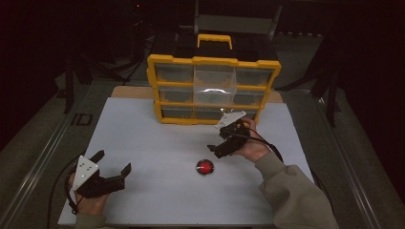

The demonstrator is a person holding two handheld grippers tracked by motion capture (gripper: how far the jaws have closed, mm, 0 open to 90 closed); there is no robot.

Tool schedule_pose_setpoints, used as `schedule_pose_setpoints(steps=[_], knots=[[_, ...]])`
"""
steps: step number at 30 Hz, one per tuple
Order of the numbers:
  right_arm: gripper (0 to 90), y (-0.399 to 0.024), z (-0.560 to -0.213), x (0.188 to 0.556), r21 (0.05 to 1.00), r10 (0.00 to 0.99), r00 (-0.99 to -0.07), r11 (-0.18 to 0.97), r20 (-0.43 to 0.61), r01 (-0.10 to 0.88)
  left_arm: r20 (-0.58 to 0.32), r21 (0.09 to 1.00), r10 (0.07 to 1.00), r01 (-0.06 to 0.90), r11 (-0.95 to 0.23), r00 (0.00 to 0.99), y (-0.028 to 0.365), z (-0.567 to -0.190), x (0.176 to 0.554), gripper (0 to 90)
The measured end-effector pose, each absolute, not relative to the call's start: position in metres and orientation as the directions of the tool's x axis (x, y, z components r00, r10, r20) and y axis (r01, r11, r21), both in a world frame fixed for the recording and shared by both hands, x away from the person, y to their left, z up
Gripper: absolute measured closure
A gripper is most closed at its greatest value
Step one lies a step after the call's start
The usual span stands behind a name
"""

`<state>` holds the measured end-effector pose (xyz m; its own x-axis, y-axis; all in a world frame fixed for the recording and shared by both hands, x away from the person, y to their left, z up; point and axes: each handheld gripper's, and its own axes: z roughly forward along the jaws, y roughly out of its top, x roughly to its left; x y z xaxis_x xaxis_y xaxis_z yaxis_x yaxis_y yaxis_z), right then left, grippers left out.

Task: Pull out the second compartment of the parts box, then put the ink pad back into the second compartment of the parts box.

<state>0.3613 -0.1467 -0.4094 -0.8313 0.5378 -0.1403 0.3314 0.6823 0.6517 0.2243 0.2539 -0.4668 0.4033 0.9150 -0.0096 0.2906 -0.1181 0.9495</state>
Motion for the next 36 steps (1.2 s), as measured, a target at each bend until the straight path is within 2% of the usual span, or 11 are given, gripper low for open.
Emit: schedule_pose_setpoints(steps=[36], knots=[[8.4,-0.13,-0.447,0.367,0.577,0.479,-0.874,0.738,-0.082,0.35,-0.004,0.951,0.915,0.286,-0.122,0.404,0.253,-0.466,0.224,0.1]])
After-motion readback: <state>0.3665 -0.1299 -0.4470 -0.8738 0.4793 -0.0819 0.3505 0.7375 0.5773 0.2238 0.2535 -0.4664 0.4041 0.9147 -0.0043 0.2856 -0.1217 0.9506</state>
